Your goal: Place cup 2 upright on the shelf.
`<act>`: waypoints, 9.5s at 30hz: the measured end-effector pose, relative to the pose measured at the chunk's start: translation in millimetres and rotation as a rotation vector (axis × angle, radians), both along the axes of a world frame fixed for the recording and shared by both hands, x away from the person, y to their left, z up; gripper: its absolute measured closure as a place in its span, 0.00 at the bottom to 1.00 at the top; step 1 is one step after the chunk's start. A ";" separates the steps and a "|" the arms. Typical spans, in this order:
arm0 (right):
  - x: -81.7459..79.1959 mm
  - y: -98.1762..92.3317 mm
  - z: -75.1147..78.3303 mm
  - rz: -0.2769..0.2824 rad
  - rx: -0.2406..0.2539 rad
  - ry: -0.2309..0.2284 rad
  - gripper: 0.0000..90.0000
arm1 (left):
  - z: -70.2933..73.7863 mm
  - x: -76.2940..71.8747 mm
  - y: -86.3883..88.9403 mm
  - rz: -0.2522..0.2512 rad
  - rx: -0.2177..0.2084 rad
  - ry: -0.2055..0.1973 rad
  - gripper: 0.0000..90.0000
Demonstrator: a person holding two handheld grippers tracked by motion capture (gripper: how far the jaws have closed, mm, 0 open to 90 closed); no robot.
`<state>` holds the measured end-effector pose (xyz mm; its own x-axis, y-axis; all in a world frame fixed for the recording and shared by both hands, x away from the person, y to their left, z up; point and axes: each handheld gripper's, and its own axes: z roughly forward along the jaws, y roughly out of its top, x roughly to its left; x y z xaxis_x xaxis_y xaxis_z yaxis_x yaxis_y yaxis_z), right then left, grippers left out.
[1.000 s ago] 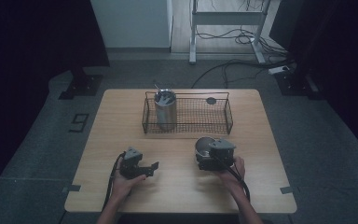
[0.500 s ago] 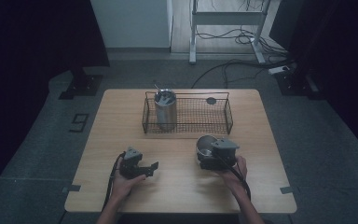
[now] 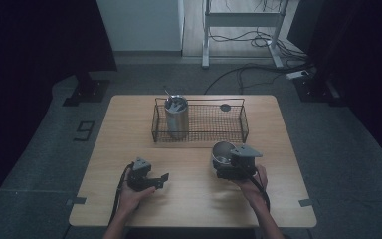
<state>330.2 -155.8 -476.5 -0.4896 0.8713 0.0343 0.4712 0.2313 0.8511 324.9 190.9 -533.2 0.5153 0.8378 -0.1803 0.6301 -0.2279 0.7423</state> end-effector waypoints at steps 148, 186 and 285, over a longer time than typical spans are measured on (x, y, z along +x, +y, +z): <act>176.3 13.9 87.5 -0.174 0.027 0.090 0.08 | -10.7 -7.3 -12.3 -0.064 0.055 0.050 0.17; 208.7 20.6 49.5 -0.184 -0.026 0.158 0.08 | -11.3 -8.0 -14.6 -0.065 0.074 0.042 0.17; 111.0 -13.8 25.3 -0.060 0.064 0.053 0.01 | -13.4 -8.5 -18.0 -0.085 0.093 0.015 0.17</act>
<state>441.2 -169.6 -451.2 -0.4329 0.8941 0.1149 0.5274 0.1478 0.8367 316.3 172.8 -546.6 0.5830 0.8048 -0.1117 0.6164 -0.3485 0.7061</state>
